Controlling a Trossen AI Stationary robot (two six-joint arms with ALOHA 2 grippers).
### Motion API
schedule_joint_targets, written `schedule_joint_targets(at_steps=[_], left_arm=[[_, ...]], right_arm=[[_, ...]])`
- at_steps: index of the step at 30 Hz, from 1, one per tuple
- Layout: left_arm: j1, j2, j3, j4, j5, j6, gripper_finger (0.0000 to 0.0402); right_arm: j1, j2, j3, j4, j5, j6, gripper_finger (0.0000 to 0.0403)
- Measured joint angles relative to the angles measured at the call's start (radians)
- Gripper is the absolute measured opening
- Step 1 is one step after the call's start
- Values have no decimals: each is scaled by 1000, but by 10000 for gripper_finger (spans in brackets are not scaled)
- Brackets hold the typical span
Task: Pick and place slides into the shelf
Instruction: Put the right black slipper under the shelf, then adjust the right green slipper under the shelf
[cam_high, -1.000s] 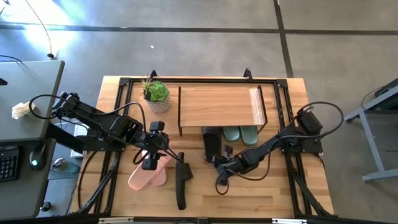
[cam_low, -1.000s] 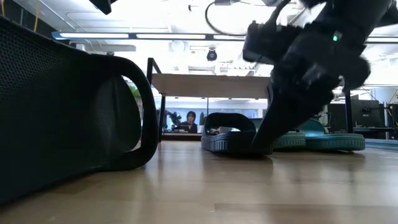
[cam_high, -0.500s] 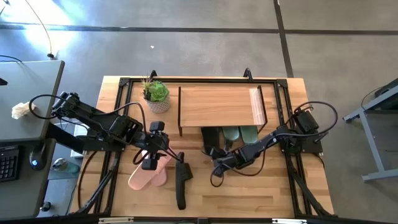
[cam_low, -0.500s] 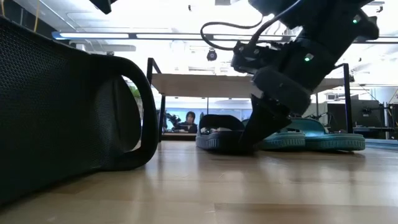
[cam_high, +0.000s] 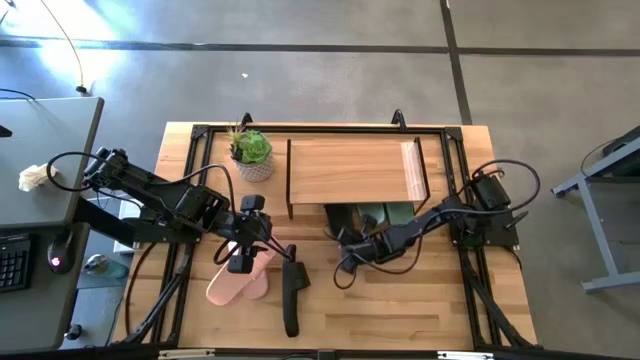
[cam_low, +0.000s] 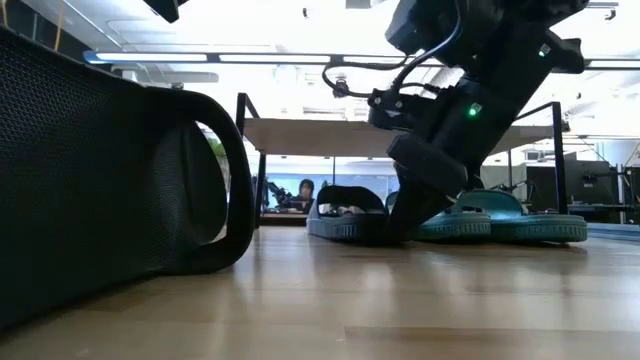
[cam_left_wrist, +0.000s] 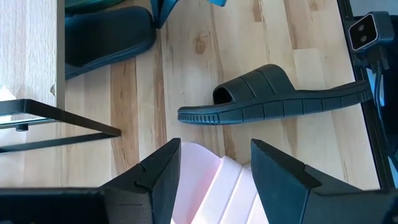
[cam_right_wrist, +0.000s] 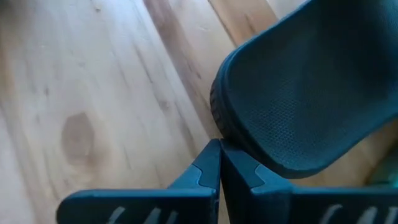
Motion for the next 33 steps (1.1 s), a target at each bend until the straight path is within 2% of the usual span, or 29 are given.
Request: schedule_joint_targets(at_steps=[12, 17, 20, 23, 27, 33], left_arm=[[0, 0, 0, 0, 0, 0, 177], [0, 0, 0, -1, 0, -3, 177], [0, 0, 0, -4, 0, -3, 177], [0, 0, -1, -4, 0, -3, 177], [0, -1, -33, 5, 0, -2, 177], [0, 0, -80, 46, 0, -2, 177]], right_arm=[[-4, 0, 0, -52, 37, 26, 0], [24, -47, 0, -93, -73, -28, 0], [59, -98, 0, -186, -135, -4, 0], [101, -156, 2, -385, -156, 108, 0], [182, -218, 0, -678, -129, 351, 0], [283, -256, -9, -788, -81, 579, 0]])
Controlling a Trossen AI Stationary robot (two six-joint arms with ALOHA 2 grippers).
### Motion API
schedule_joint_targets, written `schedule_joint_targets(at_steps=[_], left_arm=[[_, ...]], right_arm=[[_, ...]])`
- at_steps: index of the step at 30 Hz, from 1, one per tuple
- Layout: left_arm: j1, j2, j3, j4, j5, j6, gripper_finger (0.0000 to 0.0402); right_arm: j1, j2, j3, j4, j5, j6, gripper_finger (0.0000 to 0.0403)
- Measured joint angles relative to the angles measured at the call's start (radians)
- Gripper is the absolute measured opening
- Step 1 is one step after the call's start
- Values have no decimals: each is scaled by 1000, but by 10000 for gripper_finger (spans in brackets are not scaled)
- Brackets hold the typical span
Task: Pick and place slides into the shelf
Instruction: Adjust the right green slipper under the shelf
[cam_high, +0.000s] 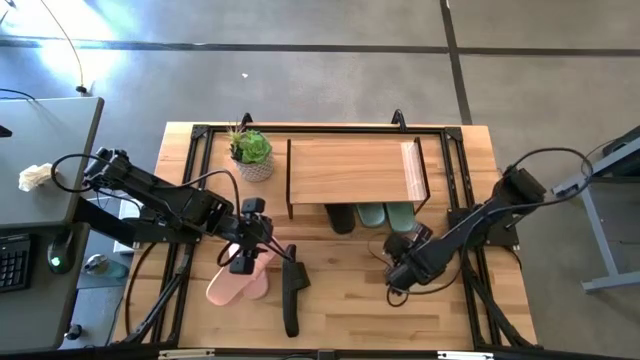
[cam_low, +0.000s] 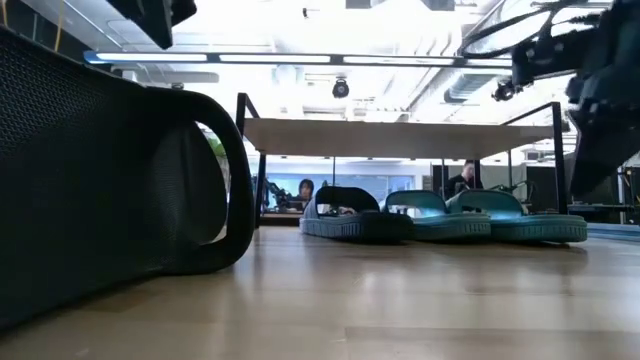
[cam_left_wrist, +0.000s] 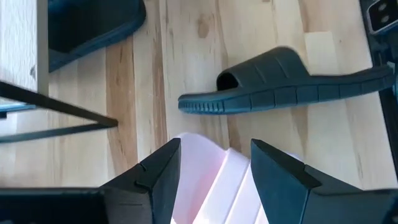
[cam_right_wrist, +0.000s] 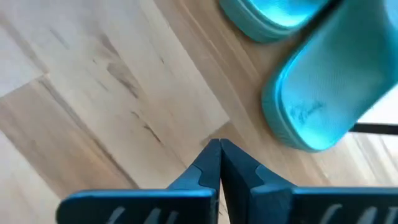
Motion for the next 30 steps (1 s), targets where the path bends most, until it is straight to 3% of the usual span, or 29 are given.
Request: schedule_joint_targets(at_steps=[6, 11, 20, 30], left_arm=[[0, 0, 0, 20, 0, 9, 177], [0, 0, 0, 20, 19, 10, 177], [0, 0, 0, 20, 19, 10, 177], [0, 0, 0, 27, 19, 10, 177]], right_arm=[[5, 1, -149, 165, -30, 62, 0], [12, 1, -235, 224, 19, 140, 0], [-13, 1, -261, 217, 114, 169, 0], [-110, 1, -261, 221, 159, 90, 0]])
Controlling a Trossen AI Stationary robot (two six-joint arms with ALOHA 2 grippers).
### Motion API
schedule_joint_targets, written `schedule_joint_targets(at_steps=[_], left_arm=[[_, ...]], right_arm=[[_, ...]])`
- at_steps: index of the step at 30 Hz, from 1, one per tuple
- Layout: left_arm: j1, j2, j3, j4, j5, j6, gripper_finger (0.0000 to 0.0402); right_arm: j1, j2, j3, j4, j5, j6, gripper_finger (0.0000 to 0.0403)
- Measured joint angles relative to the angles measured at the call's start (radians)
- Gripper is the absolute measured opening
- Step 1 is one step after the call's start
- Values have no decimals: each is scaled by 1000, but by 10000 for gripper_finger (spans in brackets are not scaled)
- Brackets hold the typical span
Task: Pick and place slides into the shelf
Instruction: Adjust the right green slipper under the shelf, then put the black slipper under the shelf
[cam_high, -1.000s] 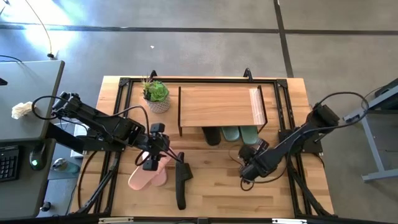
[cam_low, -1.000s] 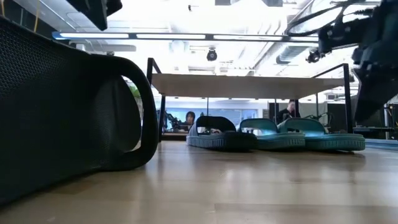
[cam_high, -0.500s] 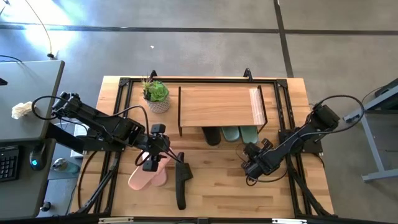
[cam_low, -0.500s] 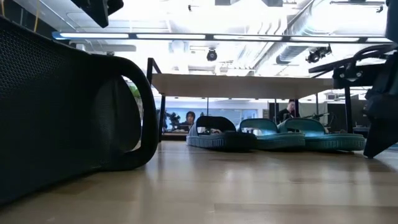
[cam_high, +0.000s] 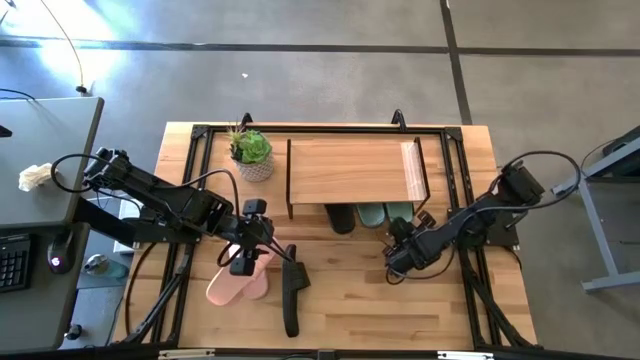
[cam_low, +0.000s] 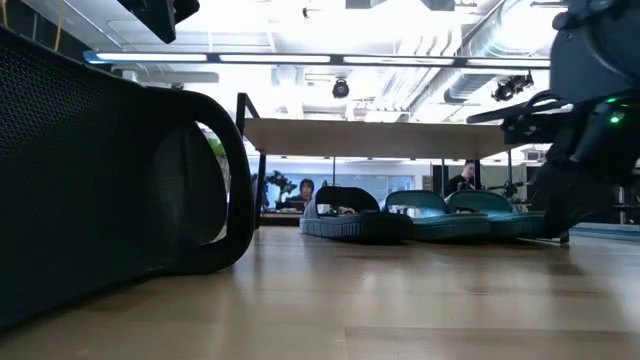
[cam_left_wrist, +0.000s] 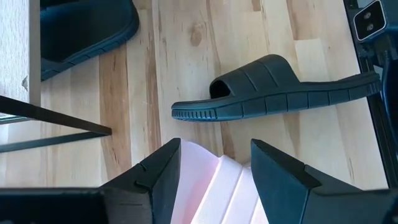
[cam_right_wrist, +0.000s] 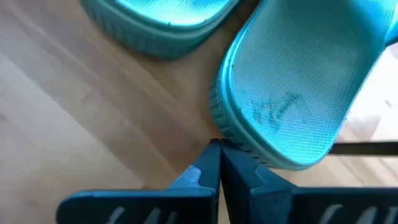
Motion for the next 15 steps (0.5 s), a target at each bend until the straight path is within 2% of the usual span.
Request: schedule_joint_targets(at_steps=[10, 15], left_arm=[[0, 0, 0, 0, 0, 0, 177], [0, 0, 0, 3, 16, -1, 177]], right_arm=[[8, 0, 7, 0, -7, -5, 0], [54, 0, 87, -26, -9, -71, 0]])
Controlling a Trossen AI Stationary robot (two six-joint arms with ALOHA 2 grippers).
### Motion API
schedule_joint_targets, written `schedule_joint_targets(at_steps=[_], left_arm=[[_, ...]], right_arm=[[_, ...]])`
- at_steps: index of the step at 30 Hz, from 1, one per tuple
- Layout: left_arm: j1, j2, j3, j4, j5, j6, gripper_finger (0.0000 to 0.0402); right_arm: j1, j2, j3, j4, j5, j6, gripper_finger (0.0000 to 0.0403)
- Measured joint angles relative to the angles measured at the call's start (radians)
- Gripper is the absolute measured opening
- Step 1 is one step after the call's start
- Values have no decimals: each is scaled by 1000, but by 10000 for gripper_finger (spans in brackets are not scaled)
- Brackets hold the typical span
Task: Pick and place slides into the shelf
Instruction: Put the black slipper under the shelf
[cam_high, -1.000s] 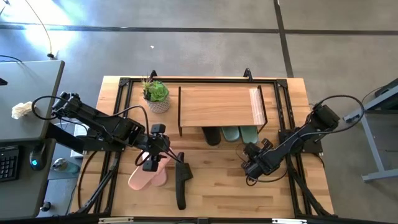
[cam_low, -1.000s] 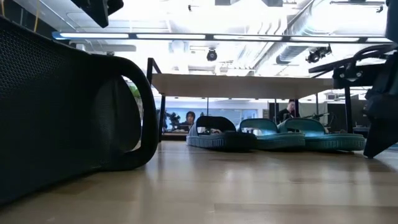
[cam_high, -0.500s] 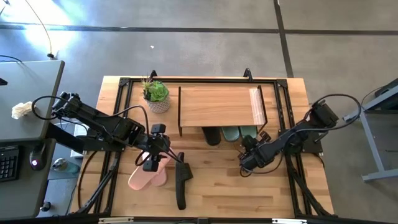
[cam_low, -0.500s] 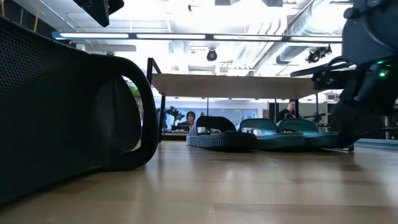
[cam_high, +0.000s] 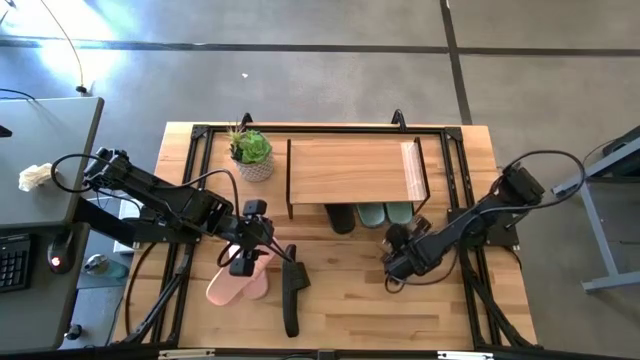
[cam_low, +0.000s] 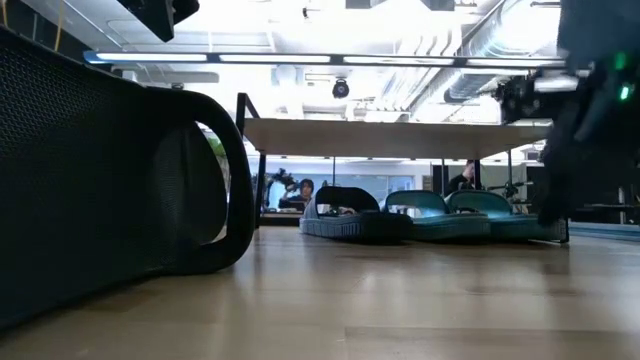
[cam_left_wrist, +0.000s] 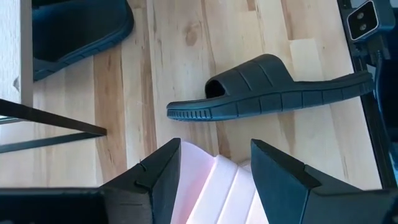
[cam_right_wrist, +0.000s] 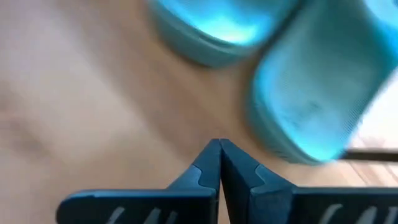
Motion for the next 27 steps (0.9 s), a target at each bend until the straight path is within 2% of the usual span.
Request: schedule_joint_targets(at_steps=[4, 8, 14, 17, 22, 27], left_arm=[[0, 0, 0, 5, 0, 0, 177], [0, 0, 0, 43, 0, 11, 177], [0, 0, 0, 58, 0, 21, 177], [0, 0, 0, 57, 0, 19, 177], [0, 0, 0, 55, 0, 16, 177], [0, 0, 0, 81, 0, 8, 177]], right_arm=[[44, 0, 128, 100, 6, -229, 0], [66, 0, 235, 321, 62, -492, 0], [67, 23, 288, 627, 66, -864, 7], [67, 55, 288, 711, 55, -952, 36], [66, 140, 288, 831, 60, -1027, 116], [66, 229, 297, 949, 144, -1063, 181]])
